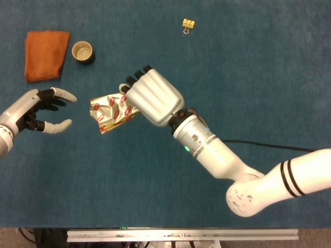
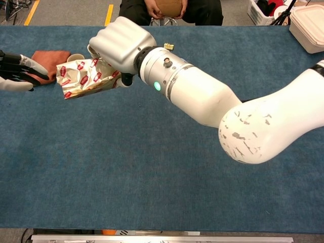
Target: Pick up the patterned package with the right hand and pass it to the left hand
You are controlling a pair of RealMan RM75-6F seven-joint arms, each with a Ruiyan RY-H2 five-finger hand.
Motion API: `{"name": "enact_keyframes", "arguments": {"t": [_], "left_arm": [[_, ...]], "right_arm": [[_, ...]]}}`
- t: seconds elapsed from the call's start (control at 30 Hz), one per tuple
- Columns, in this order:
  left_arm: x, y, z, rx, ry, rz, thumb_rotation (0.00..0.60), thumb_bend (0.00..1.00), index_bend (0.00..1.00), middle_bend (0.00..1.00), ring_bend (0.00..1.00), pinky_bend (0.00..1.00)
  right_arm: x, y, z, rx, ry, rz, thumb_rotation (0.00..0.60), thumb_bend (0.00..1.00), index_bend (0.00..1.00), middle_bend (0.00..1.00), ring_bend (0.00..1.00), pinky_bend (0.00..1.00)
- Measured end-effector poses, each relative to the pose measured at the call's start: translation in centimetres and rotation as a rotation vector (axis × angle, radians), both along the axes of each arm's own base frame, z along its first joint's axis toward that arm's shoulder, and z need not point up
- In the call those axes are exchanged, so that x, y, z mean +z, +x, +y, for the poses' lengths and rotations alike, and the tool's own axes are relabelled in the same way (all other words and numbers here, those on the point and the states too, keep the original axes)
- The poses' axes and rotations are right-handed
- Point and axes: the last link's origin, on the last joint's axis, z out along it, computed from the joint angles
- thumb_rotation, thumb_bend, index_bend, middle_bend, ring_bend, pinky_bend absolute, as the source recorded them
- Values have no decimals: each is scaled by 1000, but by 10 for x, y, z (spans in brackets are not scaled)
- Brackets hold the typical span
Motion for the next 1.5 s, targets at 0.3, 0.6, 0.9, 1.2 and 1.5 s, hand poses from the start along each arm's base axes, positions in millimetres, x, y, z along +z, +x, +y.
{"name": "enact_keyframes", "arguments": {"t": [0.3,0.6,0.9,1.2,1.5], "left_arm": [[-4,2,5,59,-31,-36,600,336,286,219,210,197],[-5,1,9,121,-47,-63,600,320,275,210,211,201],[-7,5,8,140,-74,-85,600,284,241,198,211,206],[-8,7,10,167,-79,-113,600,271,235,195,211,209],[-13,8,14,191,-91,-132,600,270,239,200,214,221]], "right_arm": [[-14,14,5,49,-43,6,600,448,563,501,407,410],[-20,23,4,66,-82,6,600,447,563,501,408,409],[-29,27,2,69,-97,12,600,447,563,501,407,409],[-36,34,1,75,-102,7,600,446,564,501,408,409],[-41,40,3,84,-110,9,600,444,563,501,408,409]]}}
